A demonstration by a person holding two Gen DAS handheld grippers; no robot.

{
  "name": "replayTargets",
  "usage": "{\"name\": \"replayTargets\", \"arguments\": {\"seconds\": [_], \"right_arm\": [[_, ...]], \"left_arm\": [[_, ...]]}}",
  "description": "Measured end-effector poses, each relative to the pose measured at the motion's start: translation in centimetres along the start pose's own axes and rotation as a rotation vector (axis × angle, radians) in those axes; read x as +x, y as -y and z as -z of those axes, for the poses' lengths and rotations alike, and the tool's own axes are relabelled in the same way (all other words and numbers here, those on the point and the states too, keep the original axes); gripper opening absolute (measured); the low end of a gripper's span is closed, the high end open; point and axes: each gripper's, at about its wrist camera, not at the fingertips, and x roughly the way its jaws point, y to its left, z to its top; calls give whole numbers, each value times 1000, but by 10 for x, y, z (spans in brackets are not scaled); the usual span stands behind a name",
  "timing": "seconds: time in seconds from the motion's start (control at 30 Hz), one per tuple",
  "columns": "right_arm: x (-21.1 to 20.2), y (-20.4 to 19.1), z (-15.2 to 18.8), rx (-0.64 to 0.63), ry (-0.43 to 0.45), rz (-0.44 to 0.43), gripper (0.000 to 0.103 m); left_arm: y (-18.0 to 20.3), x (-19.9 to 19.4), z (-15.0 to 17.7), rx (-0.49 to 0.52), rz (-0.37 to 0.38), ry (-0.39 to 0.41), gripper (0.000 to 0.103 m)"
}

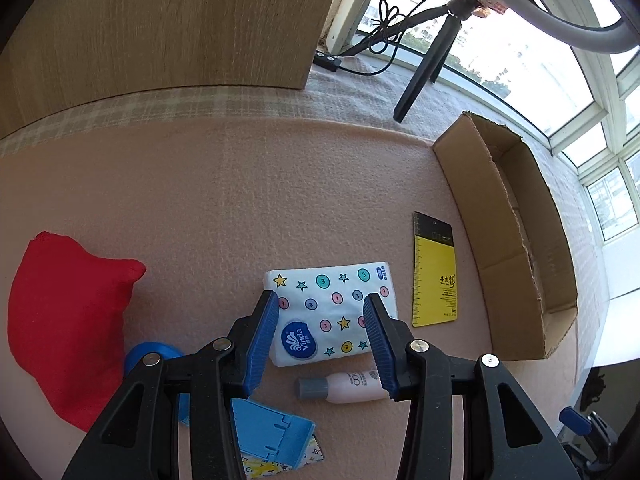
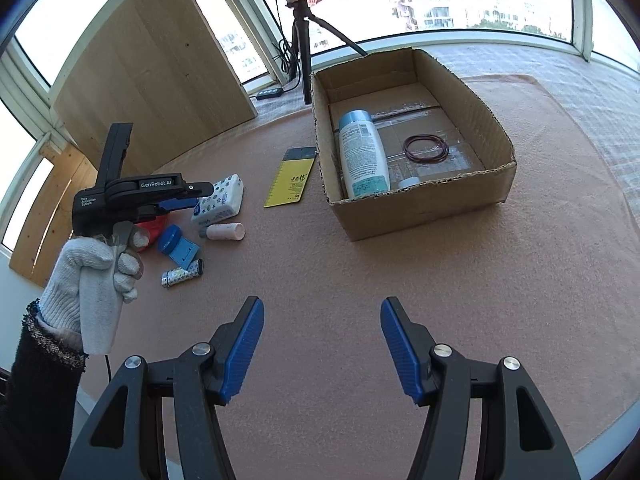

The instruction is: Organize objects

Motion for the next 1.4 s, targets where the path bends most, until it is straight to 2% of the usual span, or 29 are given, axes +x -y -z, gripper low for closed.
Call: {"name": "replayTargets", "arguments": {"seconds": [0.1,0.2,0.27,0.37,0.6,0.87,1.1,1.3,1.4], "right_arm": [[0,4,-1,4,0,4,57],[0,6,-2,3,-3,6,57],[1,6,-2,3,-4,6,57],[2,8,-2,5,-7,10,57],[3,13,-4,18,-7,13,57],[8,11,-5,21,-10,0,57],[7,14,-4,32,-8,-6,57],[11,18,-1,46,-20,-14,57],[17,18,1,42,-38,-26,57]], "left_arm": [[10,2,-5,21,18,4,47],[19,3,-9,60,-52,31,48],[15,5,-15,25,-66,33,48],[11,17,-20,-6,-52,-17,48],[42,23,-6,120,-10,-33,48],[95,23,28,348,11,-33,45],[122,13,71,508,81,-46,45],[132,3,110,552,164,-60,45],[129,-6,119,519,162,-48,46]]}}
